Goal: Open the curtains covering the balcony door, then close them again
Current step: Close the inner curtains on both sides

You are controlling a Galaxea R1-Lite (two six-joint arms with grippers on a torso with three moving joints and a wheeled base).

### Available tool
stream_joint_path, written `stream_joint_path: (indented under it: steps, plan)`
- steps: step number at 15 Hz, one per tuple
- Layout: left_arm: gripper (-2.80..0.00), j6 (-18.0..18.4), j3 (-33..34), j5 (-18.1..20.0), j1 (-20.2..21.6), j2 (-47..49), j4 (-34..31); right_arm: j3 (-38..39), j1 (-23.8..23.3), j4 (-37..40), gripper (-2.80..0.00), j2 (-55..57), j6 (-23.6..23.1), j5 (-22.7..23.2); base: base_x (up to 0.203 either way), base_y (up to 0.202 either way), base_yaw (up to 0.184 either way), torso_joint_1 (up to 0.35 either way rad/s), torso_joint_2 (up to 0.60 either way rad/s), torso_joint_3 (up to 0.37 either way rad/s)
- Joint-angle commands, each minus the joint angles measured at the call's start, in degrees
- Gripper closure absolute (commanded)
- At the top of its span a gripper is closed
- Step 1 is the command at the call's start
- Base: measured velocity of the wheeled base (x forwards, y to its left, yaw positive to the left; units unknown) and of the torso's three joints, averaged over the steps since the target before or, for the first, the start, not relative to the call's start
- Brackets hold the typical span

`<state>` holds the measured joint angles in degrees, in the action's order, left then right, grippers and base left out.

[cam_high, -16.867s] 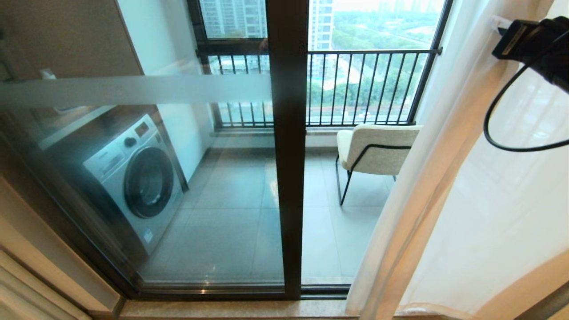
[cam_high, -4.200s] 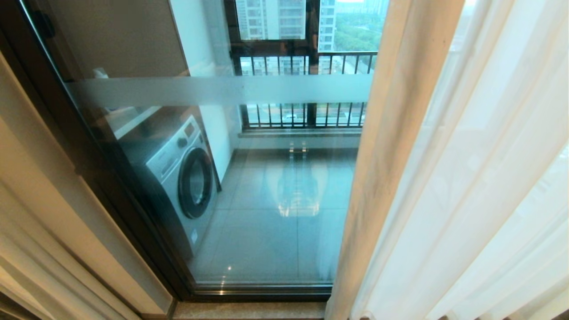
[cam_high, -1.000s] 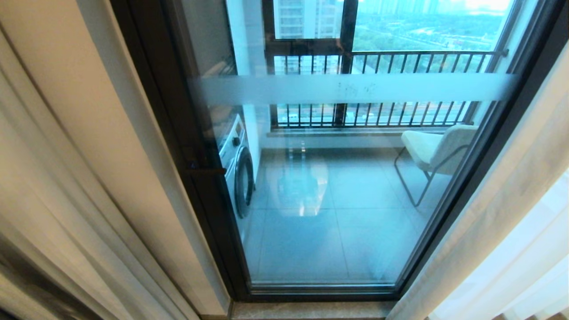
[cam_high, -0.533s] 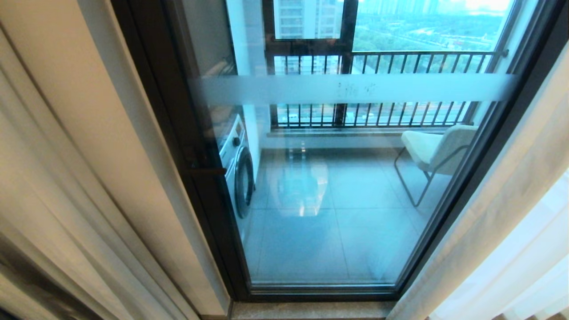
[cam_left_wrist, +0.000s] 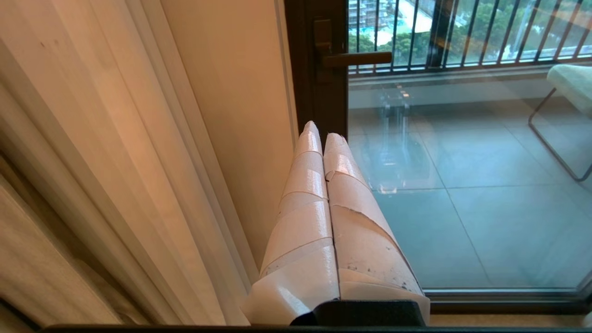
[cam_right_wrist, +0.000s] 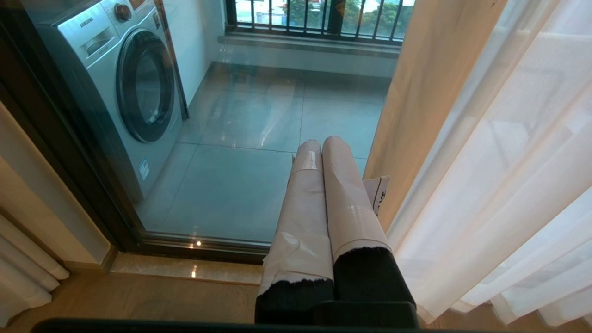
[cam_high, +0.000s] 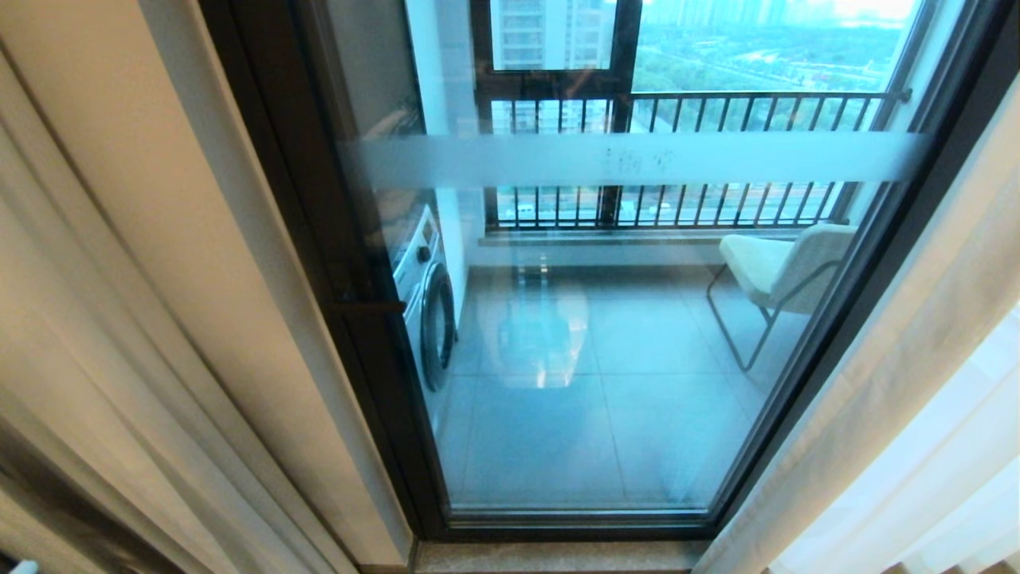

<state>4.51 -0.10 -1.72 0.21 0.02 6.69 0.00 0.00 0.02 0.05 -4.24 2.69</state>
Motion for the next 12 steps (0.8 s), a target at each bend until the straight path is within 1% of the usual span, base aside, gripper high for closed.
stream_joint_path:
  steps: [1,8,10,11,12]
  plan:
    - [0.00,-0.38,0.01,-0.04,0.06,0.06,-0.01,0.00,0.00,-0.02,0.00,0.13,-0.06,0.03,0.000,0.000,0.000,0.000,0.00,0.000]
    - [0.00,-0.47,0.01,-0.19,0.06,0.00,-1.51,0.00,0.00,-0.02,0.00,-0.05,-0.06,0.03,0.000,0.000,0.000,0.000,0.00,0.000]
    - [0.00,-0.53,-1.22,-1.81,0.01,-0.02,-1.68,0.00,0.00,-0.02,0.00,-0.05,-0.06,0.03,0.000,0.000,0.000,0.000,0.00,0.000]
    - [0.00,0.07,-2.40,-2.47,0.04,0.01,-2.27,0.00,0.00,-0.02,0.00,-0.05,-0.06,0.03,0.000,0.000,0.000,0.000,0.00,0.000]
    - [0.00,0.34,-3.78,-3.56,0.03,-0.02,-4.02,0.00,0.00,-0.02,0.00,-0.05,-0.06,0.03,0.000,0.000,0.000,0.000,0.00,0.000]
